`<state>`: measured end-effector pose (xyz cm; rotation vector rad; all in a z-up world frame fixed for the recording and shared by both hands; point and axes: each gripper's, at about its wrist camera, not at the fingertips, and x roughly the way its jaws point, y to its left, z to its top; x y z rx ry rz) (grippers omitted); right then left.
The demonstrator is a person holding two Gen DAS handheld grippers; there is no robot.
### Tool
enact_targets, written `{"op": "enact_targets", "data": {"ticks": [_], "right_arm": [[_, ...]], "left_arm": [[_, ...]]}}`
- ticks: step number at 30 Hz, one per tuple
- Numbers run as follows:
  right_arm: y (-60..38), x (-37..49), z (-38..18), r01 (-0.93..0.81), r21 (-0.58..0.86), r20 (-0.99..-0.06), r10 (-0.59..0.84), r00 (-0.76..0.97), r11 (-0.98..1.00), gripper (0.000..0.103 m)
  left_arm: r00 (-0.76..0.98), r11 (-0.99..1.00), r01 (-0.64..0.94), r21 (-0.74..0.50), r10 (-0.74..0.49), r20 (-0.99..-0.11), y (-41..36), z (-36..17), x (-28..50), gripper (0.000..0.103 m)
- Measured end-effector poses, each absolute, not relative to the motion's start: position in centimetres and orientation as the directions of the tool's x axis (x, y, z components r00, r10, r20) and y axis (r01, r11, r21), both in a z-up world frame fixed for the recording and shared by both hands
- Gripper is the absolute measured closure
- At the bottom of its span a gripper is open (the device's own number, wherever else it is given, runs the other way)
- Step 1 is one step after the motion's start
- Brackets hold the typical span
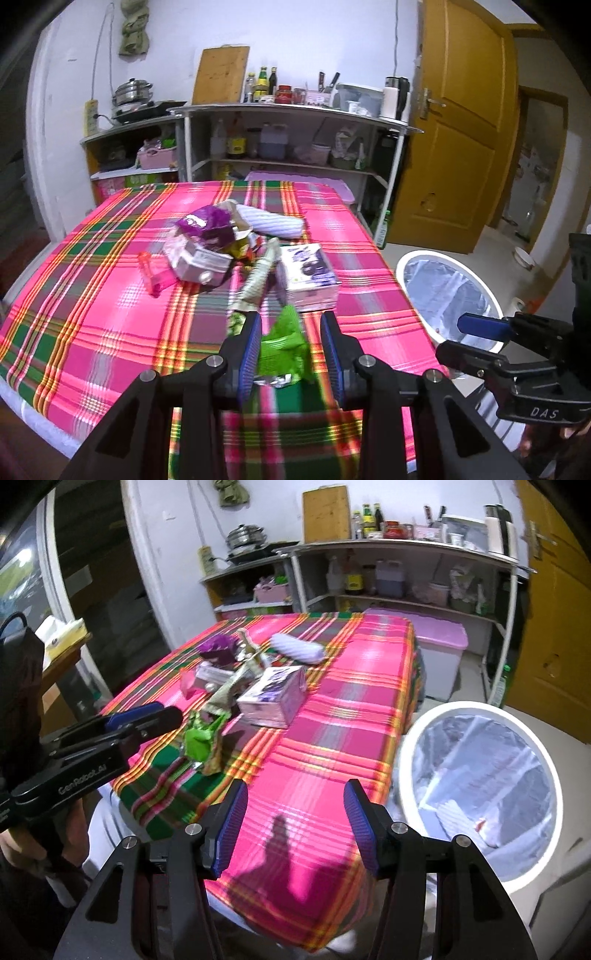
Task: Collect trash
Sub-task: 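Grasp the green snack bag with the right gripper, then grasp the silver crumpled wrapper with the left gripper while the right gripper holds the green bag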
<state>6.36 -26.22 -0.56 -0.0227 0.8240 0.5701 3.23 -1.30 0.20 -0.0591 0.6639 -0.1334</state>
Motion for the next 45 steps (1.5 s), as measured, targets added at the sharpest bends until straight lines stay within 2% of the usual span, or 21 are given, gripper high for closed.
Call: {"op": "enact_targets", "data": {"ticks": [19,31,32,33,34,43,45], "right_arm": [[-18.0,8.4,-2.6,-0.62,0.196,-0.733,0.534,0.422,0.76,0.048],[-14.6,11.0,-4.1,-0.632,0.247,-0.755,0.555,0.349,0.735,0.047],[-14.4,11.1,-4.2,-0.635,0.258,-0.755,0.562,0.339,0.729,0.05],[-14.3,11.1,-4.2,-0.638,0.265,-0.753,0.569,0.332,0.723,0.057],[-14.2,11.1,-4.3,-0.642,0.268,-0.752,0.572,0.327,0.719,0.075],[-16.8,10.2,-3.3,-0.619,0.281,-0.729,0.583,0.358,0.733,0.078],[-18.0,10.1,-2.9,-0.599,0.282,-0.725,0.576,0.378,0.749,0.078]], "left_arm": [[0.775,0.99,-0.067,-0.126,-0.028,-0.631,6.2,-1.7,2.9,0.07],[0.765,0.984,-0.092,-0.15,-0.027,-0.643,7.9,-2.6,3.4,0.07],[0.764,0.984,-0.093,-0.151,-0.027,-0.645,8.0,-2.7,3.4,0.07],[0.764,0.984,-0.093,-0.153,-0.028,-0.645,8.2,-2.7,3.5,0.07],[0.764,0.983,-0.094,-0.155,-0.028,-0.645,8.3,-2.7,3.5,0.07],[0.765,0.983,-0.062,-0.17,-0.063,-0.641,7.8,-2.5,4.5,0.07],[0.764,0.984,-0.039,-0.174,-0.082,-0.639,7.3,-2.4,5.0,0.065]]}}
